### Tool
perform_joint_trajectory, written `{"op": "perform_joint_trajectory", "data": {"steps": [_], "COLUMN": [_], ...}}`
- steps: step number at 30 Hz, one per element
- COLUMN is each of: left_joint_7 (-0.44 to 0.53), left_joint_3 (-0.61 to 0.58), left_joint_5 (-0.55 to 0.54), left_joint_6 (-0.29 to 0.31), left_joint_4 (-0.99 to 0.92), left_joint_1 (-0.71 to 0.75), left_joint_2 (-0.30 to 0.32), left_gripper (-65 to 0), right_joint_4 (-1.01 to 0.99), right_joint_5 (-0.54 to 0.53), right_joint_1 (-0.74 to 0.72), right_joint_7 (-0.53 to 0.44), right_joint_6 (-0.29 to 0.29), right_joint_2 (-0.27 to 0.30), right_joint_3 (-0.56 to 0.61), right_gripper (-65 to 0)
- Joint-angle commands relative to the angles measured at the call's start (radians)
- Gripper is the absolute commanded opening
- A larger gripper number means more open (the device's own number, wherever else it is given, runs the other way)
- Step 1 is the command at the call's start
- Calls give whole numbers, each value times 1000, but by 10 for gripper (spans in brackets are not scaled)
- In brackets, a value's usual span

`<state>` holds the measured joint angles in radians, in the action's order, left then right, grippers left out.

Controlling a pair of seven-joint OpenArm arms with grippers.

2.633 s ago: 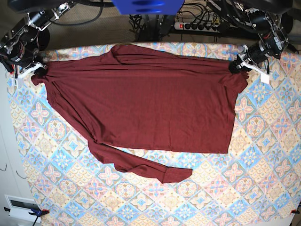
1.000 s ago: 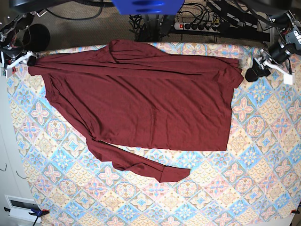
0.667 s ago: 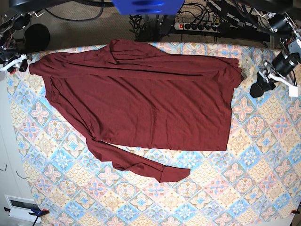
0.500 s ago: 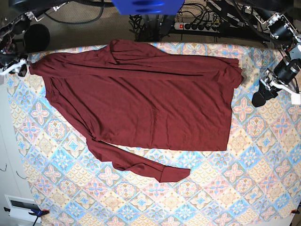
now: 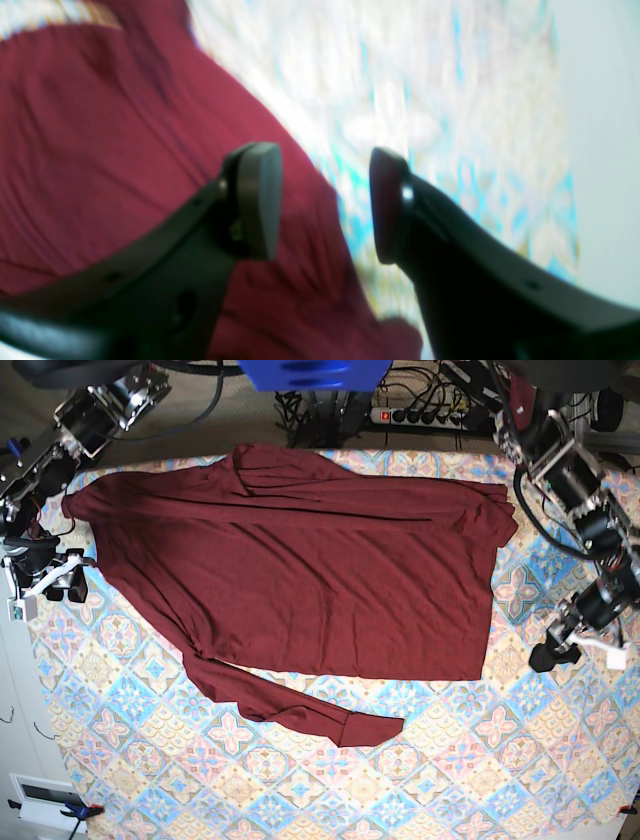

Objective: Layout the t-shirt on the table in an organized manner, then fold the t-shirt properly
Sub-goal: 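Move both grippers along the shirt sides toward the hem and grasp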

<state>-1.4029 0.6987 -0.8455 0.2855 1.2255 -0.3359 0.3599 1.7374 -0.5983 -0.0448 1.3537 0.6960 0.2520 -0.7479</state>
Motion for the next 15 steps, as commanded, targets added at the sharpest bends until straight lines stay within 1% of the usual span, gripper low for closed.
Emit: {"op": "perform_joint_trajectory", "data": {"steps": [1, 5, 10, 12, 15], "left_joint_7": [24, 138, 287, 340, 389], "left_joint_3": [-27, -133, -247, -270, -271], "left_joint_5": [-1, 70, 125, 145, 168], "left_joint_6": [5, 5, 4, 4, 4], "left_joint_4": [-20, -141, -275, -323, -375], "left_joint_1": [-48, -130, -167, -170, -171], "left_joint_2": [15, 14, 14, 14, 12], "left_gripper": [-184, -185, -185, -185, -185], "right_joint_4": [14, 14, 14, 14, 14], "right_joint_5": [-5, -4, -4, -4, -4], "right_joint_1": [-2, -2, -2, -2, -2], "right_joint_7": [-13, -32, -35, -35, -35], "right_joint_6": [2, 2, 2, 2, 2], "right_joint_2": [17, 17, 17, 17, 17], "right_joint_3": [4, 32, 38, 38, 38], "right_gripper": [-374, -374, -374, -374, -374]}}
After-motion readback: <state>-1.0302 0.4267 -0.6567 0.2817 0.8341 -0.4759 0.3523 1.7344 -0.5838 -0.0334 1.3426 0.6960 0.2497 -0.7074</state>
